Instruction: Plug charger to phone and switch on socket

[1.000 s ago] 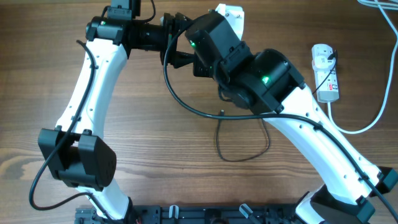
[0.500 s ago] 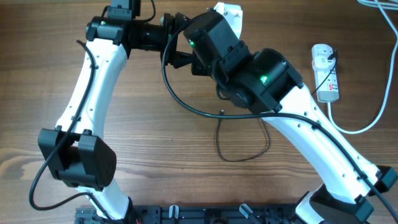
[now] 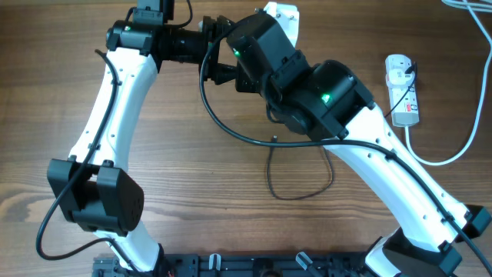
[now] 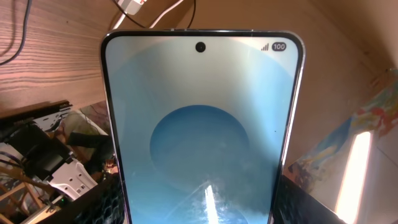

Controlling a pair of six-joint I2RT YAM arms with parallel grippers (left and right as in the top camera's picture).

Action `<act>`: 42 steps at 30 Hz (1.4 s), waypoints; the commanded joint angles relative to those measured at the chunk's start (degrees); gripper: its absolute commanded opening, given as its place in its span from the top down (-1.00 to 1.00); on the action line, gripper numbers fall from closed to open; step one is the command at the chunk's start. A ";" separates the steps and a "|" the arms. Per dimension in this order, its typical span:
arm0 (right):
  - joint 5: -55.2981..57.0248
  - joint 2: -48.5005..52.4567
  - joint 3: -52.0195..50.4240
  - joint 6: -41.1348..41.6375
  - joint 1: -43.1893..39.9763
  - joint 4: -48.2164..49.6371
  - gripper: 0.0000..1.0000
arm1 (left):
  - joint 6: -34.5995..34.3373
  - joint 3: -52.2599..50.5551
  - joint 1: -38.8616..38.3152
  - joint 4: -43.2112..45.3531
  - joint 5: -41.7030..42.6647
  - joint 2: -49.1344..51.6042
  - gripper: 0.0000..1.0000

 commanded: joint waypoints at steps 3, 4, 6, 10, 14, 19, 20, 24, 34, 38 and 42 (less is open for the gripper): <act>0.74 0.70 1.31 0.44 -0.09 0.26 0.88 | -0.13 0.28 0.44 0.17 2.69 -1.99 -0.21; 0.72 0.70 1.31 0.90 -0.09 0.24 0.90 | -0.13 0.28 0.44 0.15 2.69 -1.99 -0.22; 0.50 0.70 1.31 1.99 -0.09 0.24 0.91 | -0.13 0.28 0.44 0.15 2.71 -1.99 -0.32; -0.09 0.70 1.31 8.07 -0.09 0.22 0.91 | -0.13 0.28 0.44 0.17 2.86 -1.99 -0.99; -0.07 0.61 1.31 21.42 -0.09 0.26 0.92 | -0.13 0.28 0.44 0.20 2.32 -1.99 -1.00; -0.07 0.50 1.31 33.35 -0.09 -0.07 0.91 | -0.11 0.28 0.44 0.15 1.79 -1.99 -1.00; -0.04 0.50 1.31 36.37 -0.09 -0.81 0.91 | -0.11 0.28 0.44 0.17 1.77 -1.99 -1.00; 0.50 0.50 1.31 46.51 -0.20 -3.85 0.92 | -0.13 0.28 0.44 0.17 1.73 -1.99 -0.99; 1.18 0.33 1.31 69.35 -0.26 -5.77 0.91 | -0.17 0.28 0.44 0.17 -2.34 -1.99 -0.87; 1.16 0.33 1.31 75.21 -0.24 -5.55 0.92 | -0.17 0.28 0.44 0.13 -2.01 -1.99 -0.75; 1.20 0.35 1.31 77.24 -0.24 -5.62 0.91 | -0.35 0.28 0.44 0.13 -0.33 -1.99 -0.64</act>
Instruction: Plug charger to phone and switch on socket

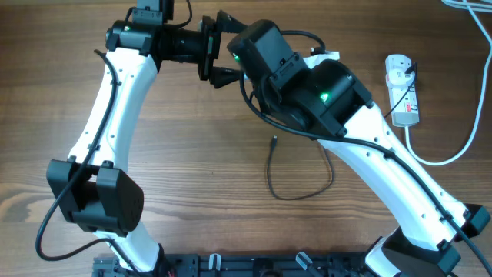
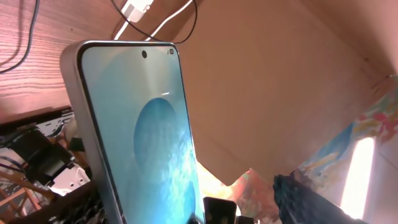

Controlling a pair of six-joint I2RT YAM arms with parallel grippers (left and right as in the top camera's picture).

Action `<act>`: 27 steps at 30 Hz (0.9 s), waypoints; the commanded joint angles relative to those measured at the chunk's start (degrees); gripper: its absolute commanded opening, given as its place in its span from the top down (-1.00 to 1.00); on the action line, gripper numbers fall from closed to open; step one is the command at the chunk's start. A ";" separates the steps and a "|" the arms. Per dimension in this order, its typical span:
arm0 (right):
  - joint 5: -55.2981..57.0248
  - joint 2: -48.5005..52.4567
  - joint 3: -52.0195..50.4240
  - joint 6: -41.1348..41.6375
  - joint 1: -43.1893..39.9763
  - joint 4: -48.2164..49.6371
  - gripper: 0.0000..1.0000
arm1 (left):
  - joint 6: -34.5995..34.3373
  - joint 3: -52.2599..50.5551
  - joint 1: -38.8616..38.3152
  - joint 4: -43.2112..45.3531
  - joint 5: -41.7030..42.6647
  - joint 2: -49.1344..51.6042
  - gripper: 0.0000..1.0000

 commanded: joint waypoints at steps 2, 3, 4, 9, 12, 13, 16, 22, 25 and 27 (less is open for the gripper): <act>1.42 0.11 1.31 6.71 -0.22 0.61 0.91 | -0.15 0.26 0.42 0.11 1.79 -1.88 -0.57; 1.42 0.11 1.31 6.73 -0.22 1.27 0.91 | -0.15 0.26 0.42 0.11 1.79 -1.88 -0.50; 1.42 0.11 1.31 6.71 -0.22 1.55 0.92 | -0.15 0.26 0.42 0.11 1.81 -1.88 -0.41; 2.25 0.11 1.31 6.71 -0.22 2.75 0.91 | -0.15 0.26 0.42 0.09 1.81 -1.88 0.02; 3.82 0.11 1.31 6.73 -0.24 2.75 0.92 | -0.15 0.26 0.42 -0.39 2.05 -1.88 0.14; 4.09 0.11 1.31 6.73 -0.26 2.78 0.91 | -0.15 0.26 0.42 -0.55 2.38 -1.88 0.16; 5.20 0.11 1.31 6.71 -0.26 3.10 0.91 | -0.15 0.26 0.42 -0.55 3.82 -1.88 0.23; 4.00 0.11 1.31 6.71 -0.24 3.91 0.91 | -0.15 0.26 0.42 -0.52 6.38 -1.88 0.30; 3.98 0.11 1.31 6.73 -0.24 3.93 0.92 | -0.15 0.26 0.42 -0.52 6.82 -1.88 0.35; 3.98 0.11 1.31 6.73 -0.24 3.91 0.92 | -0.15 0.26 0.42 -0.52 6.82 -1.88 0.39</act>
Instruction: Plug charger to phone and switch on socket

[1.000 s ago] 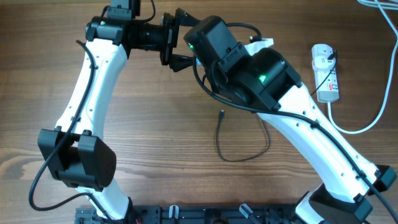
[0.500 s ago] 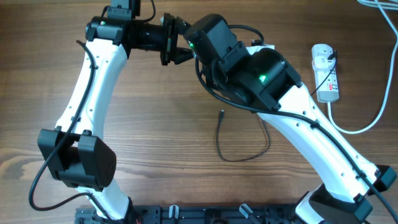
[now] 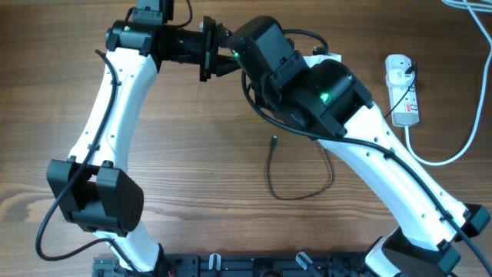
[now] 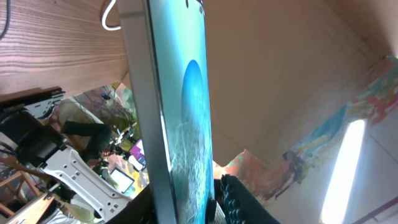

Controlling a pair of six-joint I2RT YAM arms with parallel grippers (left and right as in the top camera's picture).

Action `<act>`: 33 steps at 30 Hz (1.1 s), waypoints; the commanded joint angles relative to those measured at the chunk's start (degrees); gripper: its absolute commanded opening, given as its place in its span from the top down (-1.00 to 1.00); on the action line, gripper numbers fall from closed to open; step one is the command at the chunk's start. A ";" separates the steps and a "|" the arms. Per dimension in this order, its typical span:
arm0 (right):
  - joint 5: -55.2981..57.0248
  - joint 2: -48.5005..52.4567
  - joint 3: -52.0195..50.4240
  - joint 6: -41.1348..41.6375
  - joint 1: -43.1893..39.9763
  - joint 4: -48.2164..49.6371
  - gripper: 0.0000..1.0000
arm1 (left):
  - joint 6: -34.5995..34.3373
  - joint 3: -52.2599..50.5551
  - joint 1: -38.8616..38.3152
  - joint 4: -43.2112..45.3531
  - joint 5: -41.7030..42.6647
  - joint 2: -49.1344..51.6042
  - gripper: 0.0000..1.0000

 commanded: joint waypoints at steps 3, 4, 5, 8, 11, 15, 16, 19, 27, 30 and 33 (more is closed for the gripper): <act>1.38 0.11 1.31 0.83 -0.24 0.57 0.91 | -0.15 0.26 0.42 -0.07 1.70 -1.88 0.49; 1.38 0.11 1.31 0.81 -0.24 0.59 0.92 | -0.15 0.26 0.42 -0.07 1.70 -1.88 0.56; 1.38 0.11 1.31 0.85 -0.24 0.59 0.91 | -0.15 0.26 0.42 -0.07 1.68 -1.88 0.62; 1.38 0.11 1.31 0.79 -0.24 0.55 0.88 | -0.15 0.26 0.42 -0.07 1.68 -1.88 0.86; 1.42 0.09 1.31 -0.11 -0.24 0.52 -0.01 | -0.15 0.26 0.42 -0.07 1.68 -1.88 0.92; 1.73 -0.55 1.31 -7.54 -0.26 0.52 -0.38 | -0.13 0.26 0.48 -0.02 1.36 -1.88 0.92; 1.88 -0.96 1.31 -9.84 -0.26 0.50 -0.48 | -0.11 0.26 0.48 -0.02 0.52 -1.88 0.92; 1.88 -3.13 1.31 -22.08 -1.14 -0.07 -0.76 | 0.61 0.26 0.48 0.00 -2.80 -1.88 0.92; 1.40 -5.66 0.26 -60.00 -7.50 -17.40 -0.99 | 17.79 0.26 2.71 -3.87 -32.00 -1.88 0.92; 0.87 -5.18 -3.91 -60.02 -7.54 -19.93 -0.99 | 18.80 0.26 2.10 -9.31 -48.11 -1.88 0.92; -8.55 -5.18 -12.87 -67.45 -7.54 -12.76 -0.99 | 25.09 0.26 1.92 -11.34 -56.63 -1.88 0.92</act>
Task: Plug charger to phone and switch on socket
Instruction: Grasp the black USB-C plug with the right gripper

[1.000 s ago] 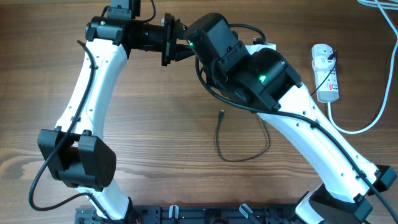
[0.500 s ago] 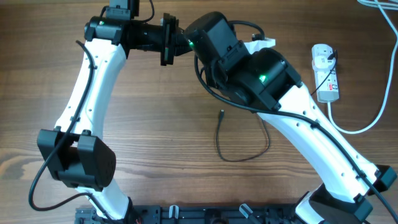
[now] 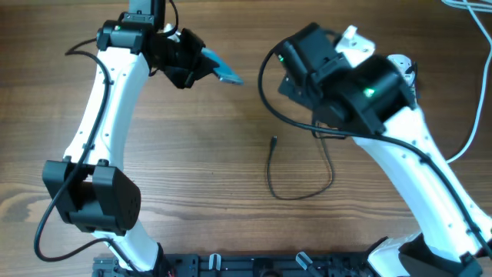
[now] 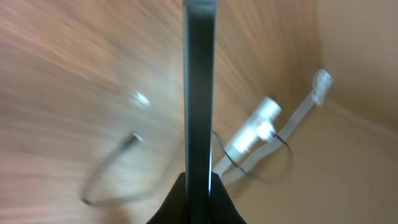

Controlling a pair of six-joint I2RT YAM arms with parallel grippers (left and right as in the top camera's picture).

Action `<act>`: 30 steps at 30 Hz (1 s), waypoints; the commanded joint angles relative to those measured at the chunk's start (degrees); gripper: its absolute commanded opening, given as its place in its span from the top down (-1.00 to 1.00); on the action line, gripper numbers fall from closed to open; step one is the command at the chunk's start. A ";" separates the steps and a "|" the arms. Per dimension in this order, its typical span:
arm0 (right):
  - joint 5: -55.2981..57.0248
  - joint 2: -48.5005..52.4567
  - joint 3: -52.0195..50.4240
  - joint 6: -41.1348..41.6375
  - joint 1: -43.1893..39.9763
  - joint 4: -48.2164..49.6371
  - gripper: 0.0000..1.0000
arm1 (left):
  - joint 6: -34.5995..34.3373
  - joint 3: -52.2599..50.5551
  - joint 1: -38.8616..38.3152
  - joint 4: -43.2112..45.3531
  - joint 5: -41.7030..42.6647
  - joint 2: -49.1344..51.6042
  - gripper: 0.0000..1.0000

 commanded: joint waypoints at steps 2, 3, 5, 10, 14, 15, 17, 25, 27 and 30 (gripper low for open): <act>-14.71 0.42 -11.47 -15.63 0.02 11.56 -0.99 | 8.22 0.31 -0.22 -2.75 -16.94 -1.84 0.92; -16.68 0.42 -13.62 -16.04 0.02 13.18 -0.99 | 8.20 0.31 -0.22 -3.63 -19.76 -1.84 0.92; -19.56 0.42 -19.02 -15.12 0.02 16.28 -0.99 | 8.20 0.31 -0.22 -5.95 -26.47 -1.84 0.92; -20.63 0.42 -30.99 -12.17 0.02 23.82 -0.49 | 8.20 0.28 -0.22 -8.81 -33.97 -1.81 0.92; -23.61 3.74 -33.46 -16.61 -0.04 25.44 -0.48 | 8.17 0.24 -0.22 -8.92 -33.90 -1.79 0.92; -24.79 4.85 -33.46 -17.09 -0.22 25.44 -0.48 | 8.17 0.24 -0.22 -8.92 -33.90 -1.73 0.92; -25.57 8.35 -33.46 -17.14 -0.96 25.57 -0.48 | 8.17 0.20 -0.22 -8.92 -33.90 -1.73 0.92; -24.28 19.28 -33.46 -14.08 -1.11 31.28 -0.11 | 8.17 0.20 -0.26 -9.18 -33.90 -1.68 0.92; -24.26 20.92 -33.46 -12.90 -1.18 32.52 -0.05 | 8.17 0.20 -0.26 -9.27 -33.90 -1.68 0.92; -24.20 21.27 -33.48 -11.87 -1.55 34.05 0.06 | 8.17 0.20 -0.26 -9.33 -33.90 -1.68 0.92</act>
